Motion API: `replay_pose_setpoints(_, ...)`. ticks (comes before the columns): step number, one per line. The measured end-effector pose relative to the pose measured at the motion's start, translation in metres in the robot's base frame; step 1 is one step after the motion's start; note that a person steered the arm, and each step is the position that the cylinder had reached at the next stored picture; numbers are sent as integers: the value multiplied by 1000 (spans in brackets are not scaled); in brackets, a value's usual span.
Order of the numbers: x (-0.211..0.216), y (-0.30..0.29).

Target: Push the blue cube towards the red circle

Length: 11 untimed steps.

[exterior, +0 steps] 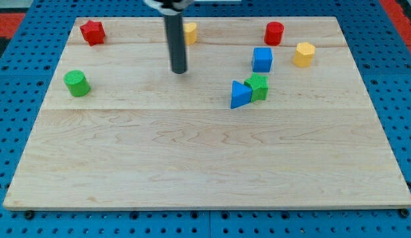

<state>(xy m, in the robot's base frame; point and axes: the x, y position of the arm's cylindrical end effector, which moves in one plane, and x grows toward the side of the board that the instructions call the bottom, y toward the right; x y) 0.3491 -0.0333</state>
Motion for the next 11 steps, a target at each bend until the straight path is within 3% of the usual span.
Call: replay_pose_setpoints(11, 7, 116)
